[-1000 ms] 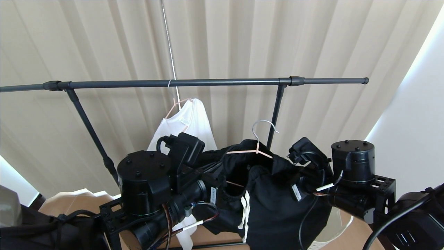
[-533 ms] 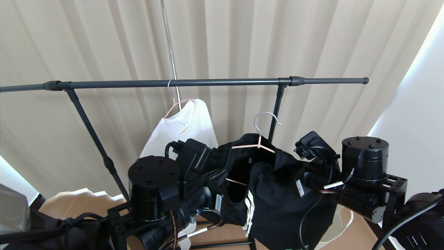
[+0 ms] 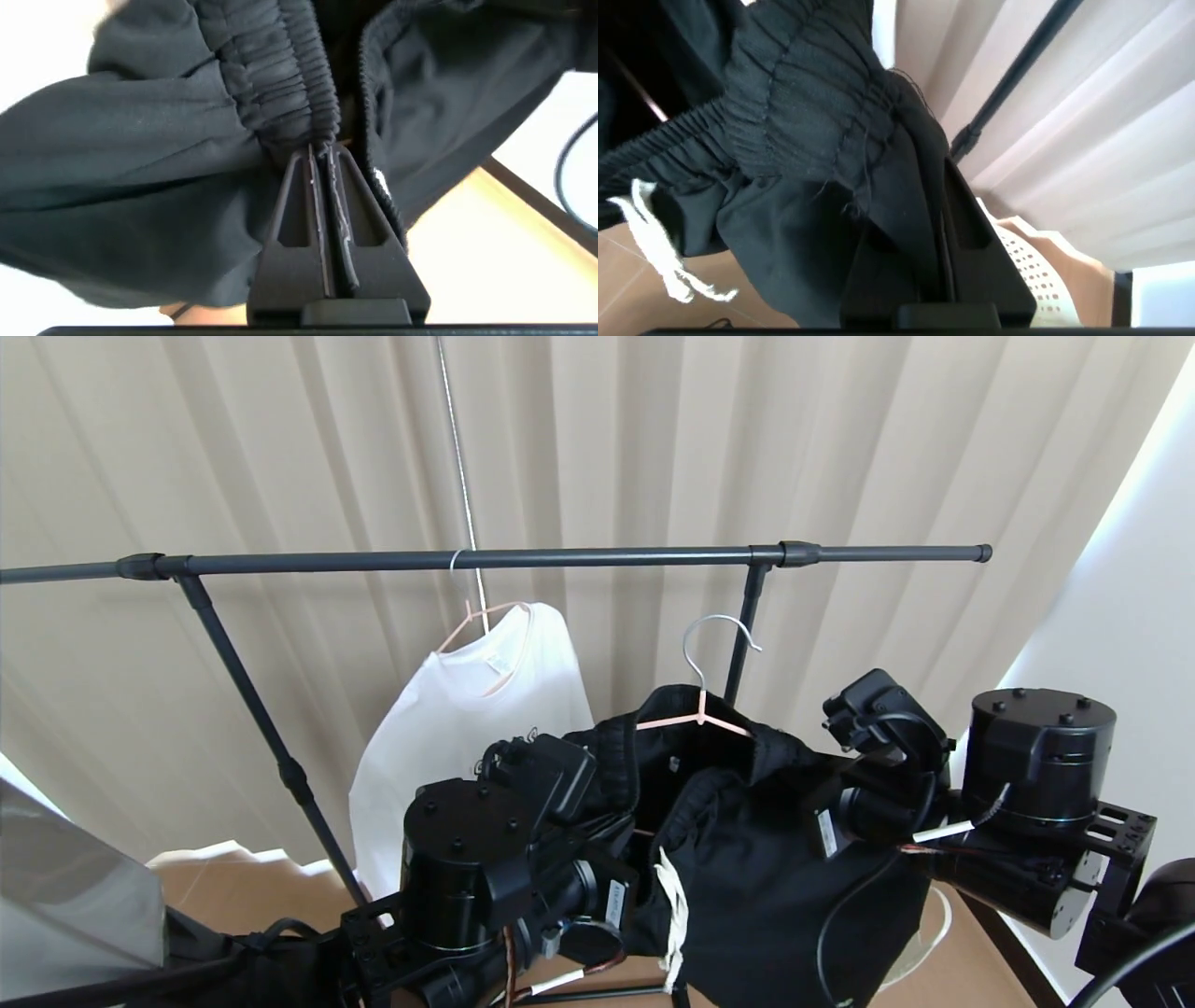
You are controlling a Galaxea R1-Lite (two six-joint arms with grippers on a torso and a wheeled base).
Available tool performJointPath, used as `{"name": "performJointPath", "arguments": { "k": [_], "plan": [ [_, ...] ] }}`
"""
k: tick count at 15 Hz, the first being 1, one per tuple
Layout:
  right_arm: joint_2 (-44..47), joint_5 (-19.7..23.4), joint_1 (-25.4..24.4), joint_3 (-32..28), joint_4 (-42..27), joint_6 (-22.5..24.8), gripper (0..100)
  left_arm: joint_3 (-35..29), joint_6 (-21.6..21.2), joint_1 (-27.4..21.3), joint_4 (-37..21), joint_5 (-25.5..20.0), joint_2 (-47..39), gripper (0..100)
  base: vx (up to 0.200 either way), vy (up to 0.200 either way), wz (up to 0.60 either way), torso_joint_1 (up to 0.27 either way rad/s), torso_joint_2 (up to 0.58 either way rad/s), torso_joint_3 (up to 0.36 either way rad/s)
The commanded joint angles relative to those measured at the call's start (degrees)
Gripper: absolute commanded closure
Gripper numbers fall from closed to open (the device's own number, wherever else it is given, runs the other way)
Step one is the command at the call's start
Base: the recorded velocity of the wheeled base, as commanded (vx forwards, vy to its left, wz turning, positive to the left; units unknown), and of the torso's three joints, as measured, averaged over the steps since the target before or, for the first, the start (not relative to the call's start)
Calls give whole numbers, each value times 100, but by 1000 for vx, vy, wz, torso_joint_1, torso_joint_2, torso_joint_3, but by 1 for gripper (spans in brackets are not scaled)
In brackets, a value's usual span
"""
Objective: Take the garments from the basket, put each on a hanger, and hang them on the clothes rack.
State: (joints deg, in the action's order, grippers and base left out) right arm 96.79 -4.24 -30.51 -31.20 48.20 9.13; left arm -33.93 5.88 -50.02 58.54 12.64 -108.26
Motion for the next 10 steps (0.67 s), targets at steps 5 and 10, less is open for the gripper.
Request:
{"name": "performJointPath", "arguments": {
  "k": [5, 10],
  "plan": [
    [-231, 11, -236, 131, 5, 10, 100, -70, 80, 1, 167, 19, -125, 0, 0, 0, 0, 0, 0, 0],
    [-214, 11, -236, 149, 5, 10, 100, 18, 45, -17, 492, 28, -125, 0, 0, 0, 0, 0, 0, 0]
  ]
}}
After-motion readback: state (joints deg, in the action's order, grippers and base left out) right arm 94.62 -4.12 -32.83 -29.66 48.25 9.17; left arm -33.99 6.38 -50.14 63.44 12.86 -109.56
